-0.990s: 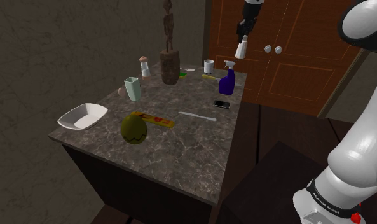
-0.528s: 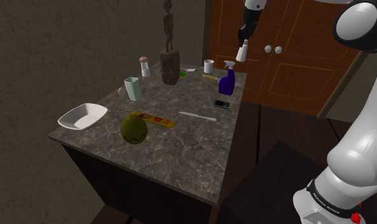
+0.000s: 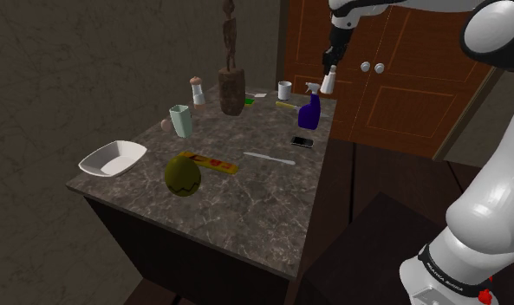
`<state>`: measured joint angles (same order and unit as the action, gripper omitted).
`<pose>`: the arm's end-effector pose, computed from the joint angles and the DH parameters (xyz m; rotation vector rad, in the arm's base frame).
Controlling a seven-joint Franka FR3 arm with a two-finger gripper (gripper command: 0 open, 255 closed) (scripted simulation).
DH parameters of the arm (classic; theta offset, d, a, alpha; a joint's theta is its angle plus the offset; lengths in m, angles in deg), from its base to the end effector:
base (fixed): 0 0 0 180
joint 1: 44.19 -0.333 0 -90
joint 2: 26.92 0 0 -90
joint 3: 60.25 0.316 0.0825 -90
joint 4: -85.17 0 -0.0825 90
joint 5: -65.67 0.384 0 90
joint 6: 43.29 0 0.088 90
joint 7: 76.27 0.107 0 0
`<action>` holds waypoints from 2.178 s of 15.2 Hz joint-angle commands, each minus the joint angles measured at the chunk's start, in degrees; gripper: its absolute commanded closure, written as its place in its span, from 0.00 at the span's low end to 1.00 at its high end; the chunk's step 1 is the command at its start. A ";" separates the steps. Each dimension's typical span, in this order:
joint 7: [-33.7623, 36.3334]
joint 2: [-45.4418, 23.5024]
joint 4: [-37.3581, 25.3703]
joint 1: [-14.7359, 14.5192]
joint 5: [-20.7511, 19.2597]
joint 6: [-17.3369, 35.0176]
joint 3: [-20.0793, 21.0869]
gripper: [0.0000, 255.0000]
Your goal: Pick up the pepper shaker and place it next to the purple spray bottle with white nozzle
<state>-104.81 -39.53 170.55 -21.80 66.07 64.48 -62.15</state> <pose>0.5900 -0.2633 0.5613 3.0543 0.1131 0.2341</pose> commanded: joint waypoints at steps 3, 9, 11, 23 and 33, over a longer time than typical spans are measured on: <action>-0.03 0.13 3.17 0.00 0.00 3.09 0.00 1.00; -0.04 0.00 7.61 -0.01 0.01 7.66 0.01 1.00; -0.04 -0.15 8.95 -0.01 0.02 9.15 0.01 1.00; -0.11 -2.04 15.67 -0.01 0.12 17.76 0.04 1.00; -0.19 -4.83 19.71 0.02 0.26 24.58 0.09 1.00</action>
<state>-104.89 -43.92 190.11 -21.86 66.28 88.42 -62.04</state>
